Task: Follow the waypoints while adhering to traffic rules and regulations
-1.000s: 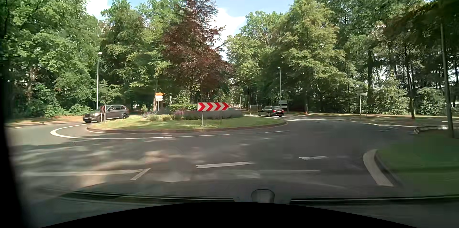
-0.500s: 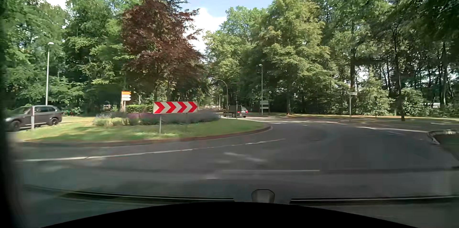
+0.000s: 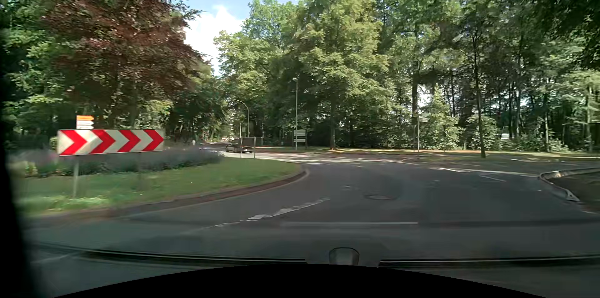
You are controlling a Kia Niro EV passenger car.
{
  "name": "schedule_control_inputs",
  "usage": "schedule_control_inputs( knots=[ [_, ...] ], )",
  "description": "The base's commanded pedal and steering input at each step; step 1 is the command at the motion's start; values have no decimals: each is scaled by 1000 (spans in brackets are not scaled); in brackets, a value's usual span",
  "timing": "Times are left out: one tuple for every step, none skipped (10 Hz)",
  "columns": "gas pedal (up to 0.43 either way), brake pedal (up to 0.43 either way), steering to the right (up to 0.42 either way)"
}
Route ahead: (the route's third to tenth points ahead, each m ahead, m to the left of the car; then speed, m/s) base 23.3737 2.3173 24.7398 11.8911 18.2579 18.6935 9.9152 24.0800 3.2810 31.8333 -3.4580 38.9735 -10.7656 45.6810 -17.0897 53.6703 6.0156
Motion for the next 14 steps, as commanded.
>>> schedule_control_inputs(
  knots=[
    [98,6,329],
    [98,6,331],
    [98,6,320],
    [98,6,296],
    [98,6,263],
    [98,6,225],
    [98,6,197],
    [98,6,155],
    [87,6,97],
    [87,6,40],
    [87,6,-7],
    [98,6,-67],
    [87,6,-117],
    [87,6,-165]
  ],
)
